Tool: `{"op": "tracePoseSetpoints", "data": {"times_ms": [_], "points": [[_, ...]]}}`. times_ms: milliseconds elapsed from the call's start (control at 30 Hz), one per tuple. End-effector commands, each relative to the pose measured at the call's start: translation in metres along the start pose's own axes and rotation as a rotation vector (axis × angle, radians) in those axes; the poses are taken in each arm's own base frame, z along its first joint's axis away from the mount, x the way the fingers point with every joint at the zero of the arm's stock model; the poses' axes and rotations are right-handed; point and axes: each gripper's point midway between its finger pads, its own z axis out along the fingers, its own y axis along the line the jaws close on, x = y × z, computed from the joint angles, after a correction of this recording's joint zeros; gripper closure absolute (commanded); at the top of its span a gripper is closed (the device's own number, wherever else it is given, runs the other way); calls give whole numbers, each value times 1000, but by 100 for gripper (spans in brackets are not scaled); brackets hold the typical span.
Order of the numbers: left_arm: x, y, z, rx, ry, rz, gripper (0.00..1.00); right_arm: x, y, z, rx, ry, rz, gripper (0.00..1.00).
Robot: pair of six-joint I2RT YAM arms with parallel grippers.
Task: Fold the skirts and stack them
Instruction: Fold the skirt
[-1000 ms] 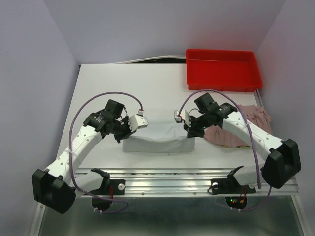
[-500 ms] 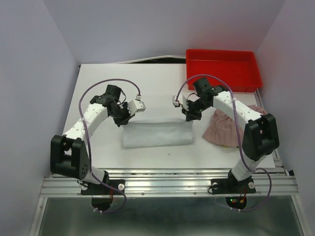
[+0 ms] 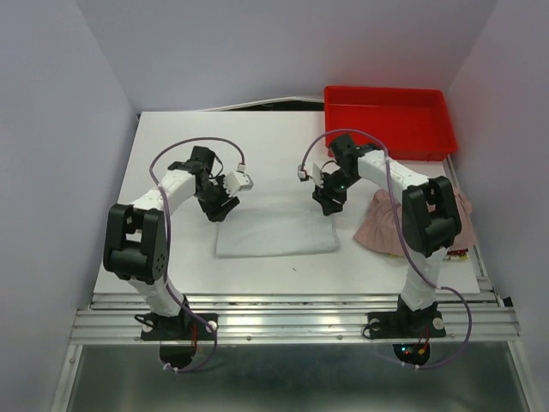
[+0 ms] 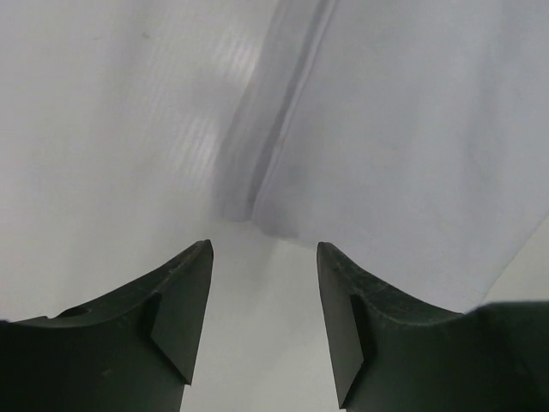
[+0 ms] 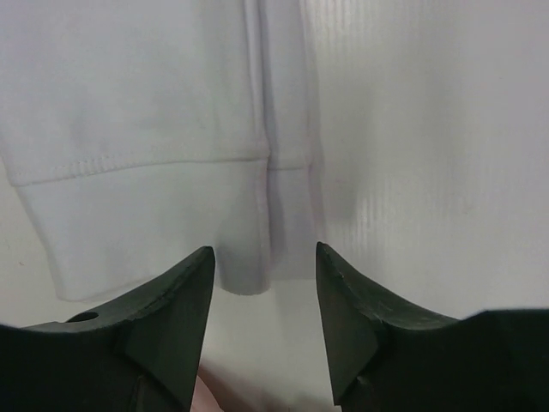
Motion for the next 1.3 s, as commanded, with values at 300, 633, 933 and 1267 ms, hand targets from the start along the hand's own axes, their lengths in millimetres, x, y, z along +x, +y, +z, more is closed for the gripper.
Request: {"op": "tracePoseSetpoints", "data": {"times_ms": [300,633,933,1267], "points": [[-33,-26,-55,-96,-150,-119,52,-30,-25,-22,103,-93,153,51],[-17,-76,3,-26,-24,-181,53,-1,-15,18,7,-31,290,58],[-4,4,50,-194,144,-268,74,15,45,24,-151,-32,436,68],[-82,129,14,-435,-53,-182,53,-80,112,29,-427,-332,684,62]]}}
